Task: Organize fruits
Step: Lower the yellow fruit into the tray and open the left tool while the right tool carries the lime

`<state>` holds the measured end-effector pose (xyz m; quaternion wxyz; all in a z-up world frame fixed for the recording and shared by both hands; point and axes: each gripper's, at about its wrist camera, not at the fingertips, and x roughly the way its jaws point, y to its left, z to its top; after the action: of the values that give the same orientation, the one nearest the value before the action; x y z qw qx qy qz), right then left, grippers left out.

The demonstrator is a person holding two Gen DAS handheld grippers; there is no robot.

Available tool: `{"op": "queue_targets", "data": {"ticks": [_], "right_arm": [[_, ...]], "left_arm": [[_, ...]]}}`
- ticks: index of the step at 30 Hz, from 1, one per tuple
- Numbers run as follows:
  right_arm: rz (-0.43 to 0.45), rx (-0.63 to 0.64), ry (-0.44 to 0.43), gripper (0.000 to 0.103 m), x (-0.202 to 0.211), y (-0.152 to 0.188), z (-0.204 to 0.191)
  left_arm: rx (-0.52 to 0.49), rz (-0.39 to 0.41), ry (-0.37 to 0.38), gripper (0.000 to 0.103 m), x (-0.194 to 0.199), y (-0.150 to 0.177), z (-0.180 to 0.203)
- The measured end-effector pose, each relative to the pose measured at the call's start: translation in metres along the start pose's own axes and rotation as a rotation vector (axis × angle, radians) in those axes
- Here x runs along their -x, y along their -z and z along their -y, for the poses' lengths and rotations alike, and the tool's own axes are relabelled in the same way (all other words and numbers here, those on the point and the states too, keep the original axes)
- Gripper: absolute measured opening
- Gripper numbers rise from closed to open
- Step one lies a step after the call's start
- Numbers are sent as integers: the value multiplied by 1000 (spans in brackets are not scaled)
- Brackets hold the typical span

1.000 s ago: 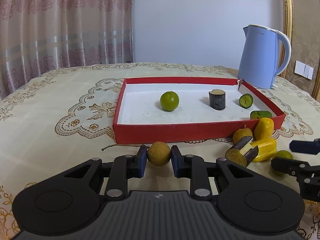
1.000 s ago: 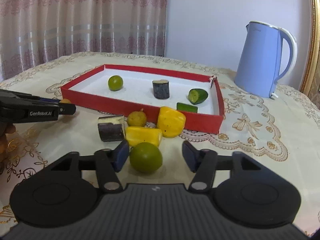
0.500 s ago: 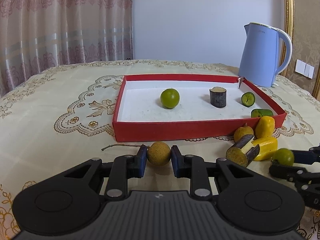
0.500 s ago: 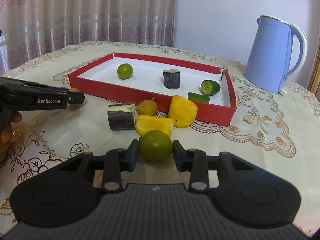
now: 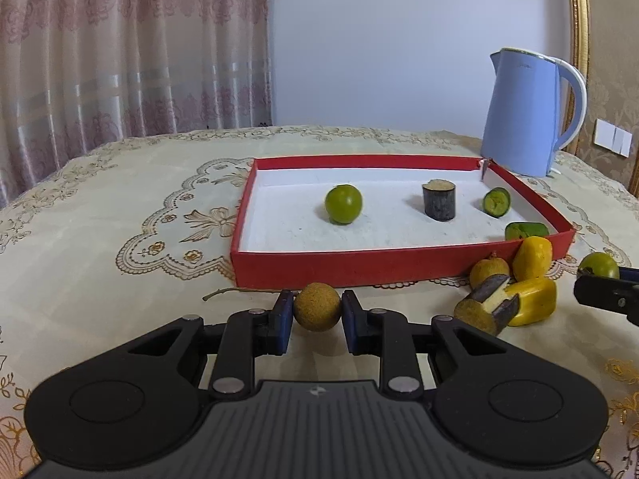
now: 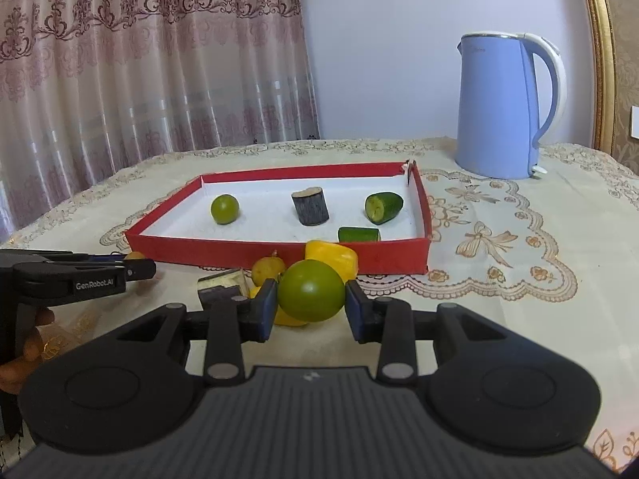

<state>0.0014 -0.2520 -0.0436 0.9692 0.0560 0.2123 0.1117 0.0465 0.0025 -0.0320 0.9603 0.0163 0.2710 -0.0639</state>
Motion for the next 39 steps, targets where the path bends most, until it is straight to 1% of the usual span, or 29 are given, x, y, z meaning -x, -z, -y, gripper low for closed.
{"op": "queue_targets", "data": {"ticks": [3,9,12,17,22,25,30,39], "right_arm": [[-1,1,-10,34,1,2,0],[3,-12,-28,34,1,3,1],[8,-24,-36,34,3,2,3],[17,-32,-46,34,6,0,5],[19,-32,-50,34,7,0,4],[19,-29,-47,34,8,-1,3],[19,-24,-50,34,9,-2,2],[15,-15,-53,34,9,-3,-3]], "left_arm": [[-9,2,21,25,3,-6,3],[-86,60,-3,25,9,-27,14],[-103,69,-16,25,2,-41,14],[-123,84,-64,25,-19,-63,11],[-134,58,-91,25,-49,-82,7],[-147,37,-119,25,-66,-85,8],[-138,-15,-133,25,-92,-89,6],[-131,-60,-166,25,-119,-96,6]]}}
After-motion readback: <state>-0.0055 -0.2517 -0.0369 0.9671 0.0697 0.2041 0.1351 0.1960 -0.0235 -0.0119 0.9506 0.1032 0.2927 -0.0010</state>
